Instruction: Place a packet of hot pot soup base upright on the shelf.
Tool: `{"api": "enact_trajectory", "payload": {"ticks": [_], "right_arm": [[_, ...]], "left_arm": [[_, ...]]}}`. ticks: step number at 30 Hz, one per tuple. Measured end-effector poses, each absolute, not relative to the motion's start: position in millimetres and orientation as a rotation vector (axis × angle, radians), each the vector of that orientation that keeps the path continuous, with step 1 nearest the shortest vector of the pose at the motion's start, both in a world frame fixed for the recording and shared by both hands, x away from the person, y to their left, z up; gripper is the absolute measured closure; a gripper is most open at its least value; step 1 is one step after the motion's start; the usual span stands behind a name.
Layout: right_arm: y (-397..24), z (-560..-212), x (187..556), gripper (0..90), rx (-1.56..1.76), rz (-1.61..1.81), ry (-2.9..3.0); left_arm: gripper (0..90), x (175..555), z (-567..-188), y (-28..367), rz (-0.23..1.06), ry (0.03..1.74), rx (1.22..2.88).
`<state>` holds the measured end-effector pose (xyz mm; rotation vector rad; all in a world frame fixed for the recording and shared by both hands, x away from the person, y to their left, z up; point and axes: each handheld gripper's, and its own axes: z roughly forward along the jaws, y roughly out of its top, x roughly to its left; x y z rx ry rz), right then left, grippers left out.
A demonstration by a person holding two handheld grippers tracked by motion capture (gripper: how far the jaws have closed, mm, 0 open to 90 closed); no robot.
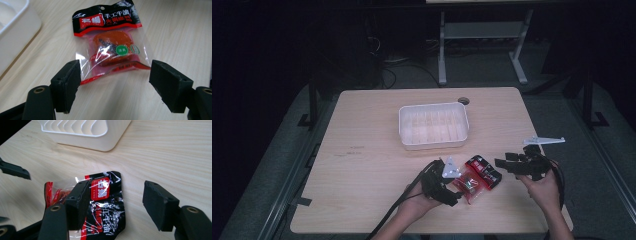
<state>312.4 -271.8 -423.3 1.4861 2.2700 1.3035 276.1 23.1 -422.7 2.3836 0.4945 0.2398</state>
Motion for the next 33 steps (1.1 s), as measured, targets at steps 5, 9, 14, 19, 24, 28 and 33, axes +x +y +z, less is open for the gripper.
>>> {"api": "enact_trajectory", "payload": {"ticks": [5, 9, 14, 19, 24, 28, 33], "right_arm": [[-273.0, -426.3, 317.1, 37.7, 1.499, 1.292, 2.278], [-272.4, -430.8, 322.0, 37.7, 1.507, 1.268, 2.296], [-274.8, -434.0, 322.4, 40.1, 1.547, 1.251, 2.299], [-277.8, -438.6, 322.8, 40.7, 1.599, 1.246, 2.310], [-275.2, -442.6, 321.8, 42.5, 1.617, 1.255, 2.334], [-272.0, -450.7, 325.2, 43.8, 1.657, 1.248, 2.372], [-268.8, -455.3, 326.3, 47.8, 1.673, 1.259, 2.405]], "left_arm": [[25.0, 281.2, -427.3, 8.8, 0.241, 0.502, 2.411], [24.9, 285.7, -432.6, -2.3, 0.238, 0.514, 2.432], [24.9, 288.5, -439.3, -13.8, 0.252, 0.523, 2.452], [25.1, 288.8, -442.8, -16.8, 0.238, 0.526, 2.469], [25.1, 287.1, -443.2, -17.6, 0.216, 0.534, 2.472], [24.8, 289.3, -445.0, -17.5, 0.195, 0.541, 2.476], [24.8, 292.2, -446.6, -15.4, 0.167, 0.535, 2.483]]}}
